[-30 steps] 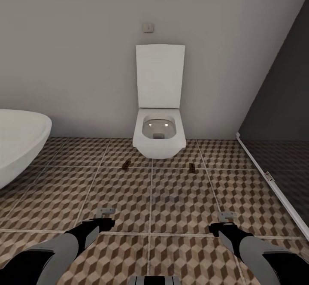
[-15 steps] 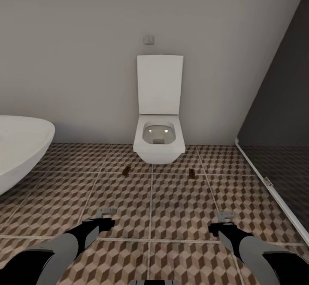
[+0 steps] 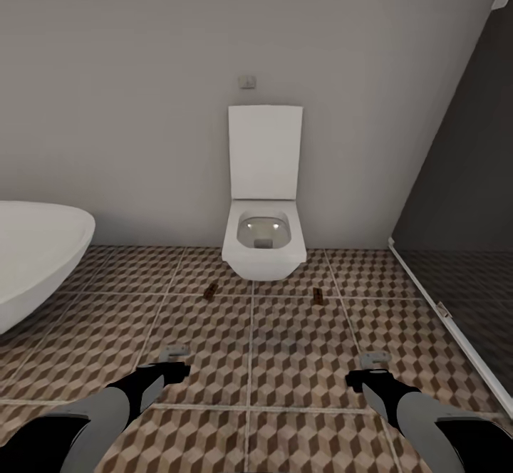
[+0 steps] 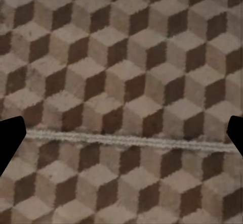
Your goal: Take the four mousetraps from the cabinet in the bathroom and place them on the bathroom floor. Make sure all four end up on the same floor surface, and ensure that at least two of them are either under or directly next to the same bathroom sink.
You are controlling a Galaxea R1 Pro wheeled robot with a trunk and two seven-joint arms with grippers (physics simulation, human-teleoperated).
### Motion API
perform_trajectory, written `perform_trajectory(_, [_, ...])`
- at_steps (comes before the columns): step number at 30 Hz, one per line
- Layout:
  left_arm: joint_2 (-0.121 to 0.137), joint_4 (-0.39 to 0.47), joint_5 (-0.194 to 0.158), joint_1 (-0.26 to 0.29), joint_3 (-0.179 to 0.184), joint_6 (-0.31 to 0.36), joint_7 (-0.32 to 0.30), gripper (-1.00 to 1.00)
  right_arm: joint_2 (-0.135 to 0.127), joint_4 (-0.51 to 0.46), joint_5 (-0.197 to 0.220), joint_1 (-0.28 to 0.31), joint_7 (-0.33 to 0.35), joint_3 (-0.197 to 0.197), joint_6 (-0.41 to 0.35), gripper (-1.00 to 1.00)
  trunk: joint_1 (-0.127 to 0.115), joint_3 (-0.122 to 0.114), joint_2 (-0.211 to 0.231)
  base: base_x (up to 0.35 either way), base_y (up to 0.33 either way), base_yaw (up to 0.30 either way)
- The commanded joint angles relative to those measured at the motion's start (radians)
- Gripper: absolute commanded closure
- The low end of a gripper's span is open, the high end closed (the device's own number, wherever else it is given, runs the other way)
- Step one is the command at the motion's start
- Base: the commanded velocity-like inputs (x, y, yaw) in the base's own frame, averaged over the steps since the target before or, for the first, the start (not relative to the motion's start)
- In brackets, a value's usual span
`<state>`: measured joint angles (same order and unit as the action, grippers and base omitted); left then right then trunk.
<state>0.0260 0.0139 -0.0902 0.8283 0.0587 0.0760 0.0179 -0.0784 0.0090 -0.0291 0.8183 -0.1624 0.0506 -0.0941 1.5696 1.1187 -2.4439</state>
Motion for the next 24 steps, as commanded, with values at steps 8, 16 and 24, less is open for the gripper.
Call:
perform_trajectory(8, [0.000,0.001,-0.009,0.000,0.007,0.005,0.002,-1.00,0.001,0.001,-0.003,0.001,-0.003,0.005,-0.004,-1.00,-0.031,-0.024,0.056,0.000,0.000,0.000])
perform_trajectory(16, [0.000,0.001,-0.009,0.000,0.007,0.005,0.002,-1.00,0.002,0.001,-0.003,0.001,-0.003,0.005,-0.004,-1.00,-0.062,-0.049,0.112,0.000,0.000,0.000])
perform_trajectory(24, [0.001,0.001,-0.010,0.000,0.006,0.005,0.003,-1.00,0.001,0.002,-0.003,0.001,-0.003,0.005,-0.004,-1.00,-0.092,-0.075,0.168,0.000,0.000,0.000])
